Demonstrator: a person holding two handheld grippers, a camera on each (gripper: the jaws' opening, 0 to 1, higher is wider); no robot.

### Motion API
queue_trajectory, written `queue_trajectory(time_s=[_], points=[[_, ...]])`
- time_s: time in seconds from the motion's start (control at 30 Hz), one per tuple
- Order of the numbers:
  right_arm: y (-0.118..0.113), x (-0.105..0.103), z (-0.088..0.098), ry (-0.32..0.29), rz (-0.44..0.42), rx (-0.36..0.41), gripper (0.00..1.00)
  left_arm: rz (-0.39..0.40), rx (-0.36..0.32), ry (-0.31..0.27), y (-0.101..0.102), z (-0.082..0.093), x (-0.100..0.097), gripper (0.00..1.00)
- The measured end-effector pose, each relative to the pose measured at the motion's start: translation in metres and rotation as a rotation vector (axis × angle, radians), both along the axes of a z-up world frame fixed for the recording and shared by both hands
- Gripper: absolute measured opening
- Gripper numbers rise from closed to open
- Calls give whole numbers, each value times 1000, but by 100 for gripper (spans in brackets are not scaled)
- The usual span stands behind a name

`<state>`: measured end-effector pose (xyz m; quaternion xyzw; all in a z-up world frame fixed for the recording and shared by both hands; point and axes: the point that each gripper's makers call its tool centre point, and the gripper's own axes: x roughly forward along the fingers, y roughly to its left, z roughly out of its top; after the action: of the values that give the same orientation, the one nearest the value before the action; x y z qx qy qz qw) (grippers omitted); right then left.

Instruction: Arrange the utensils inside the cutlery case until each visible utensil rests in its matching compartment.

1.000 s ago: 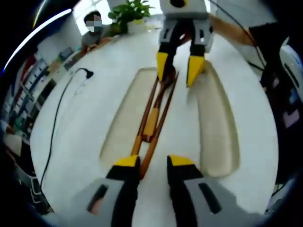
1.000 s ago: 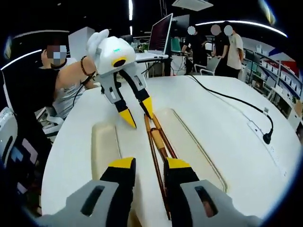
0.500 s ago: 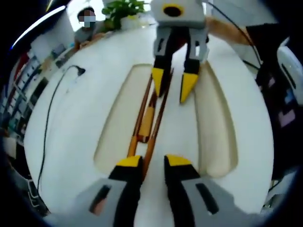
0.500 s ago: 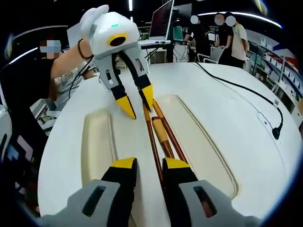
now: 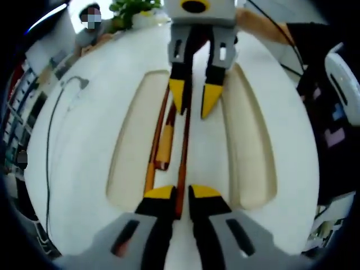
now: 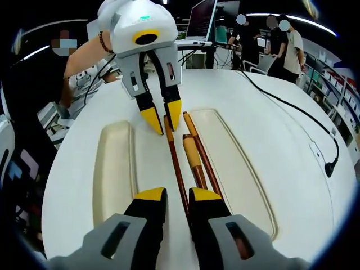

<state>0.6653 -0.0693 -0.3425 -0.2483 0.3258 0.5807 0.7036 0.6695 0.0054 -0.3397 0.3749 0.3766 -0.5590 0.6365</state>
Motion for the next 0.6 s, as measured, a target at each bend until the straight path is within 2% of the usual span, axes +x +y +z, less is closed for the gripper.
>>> queue_trajectory(time_s=[0.1,0.13,0.2,0.3,0.33,0.37,0.47,0.6], points=[[1,0,0,-6,27,-32,13,-13,35,4,0,0,0,10],[2,0,0,-12,35,-42,12,-68,52,-12,0,0,0,10],[4,-1,0,-19,47,-51,11,-100,67,-20,0,0,-1,8],[8,-3,0,-8,55,-37,3,-56,91,-10,-2,-1,0,8],[11,-8,1,23,58,-14,3,-41,98,-11,-2,-1,0,8],[11,-7,1,27,49,-10,3,-18,104,-14,-2,-1,0,8],[11,-8,2,18,68,5,3,-36,115,-35,-2,-1,-2,7],[10,-7,2,9,89,23,3,-9,99,-8,-2,-1,1,7]])
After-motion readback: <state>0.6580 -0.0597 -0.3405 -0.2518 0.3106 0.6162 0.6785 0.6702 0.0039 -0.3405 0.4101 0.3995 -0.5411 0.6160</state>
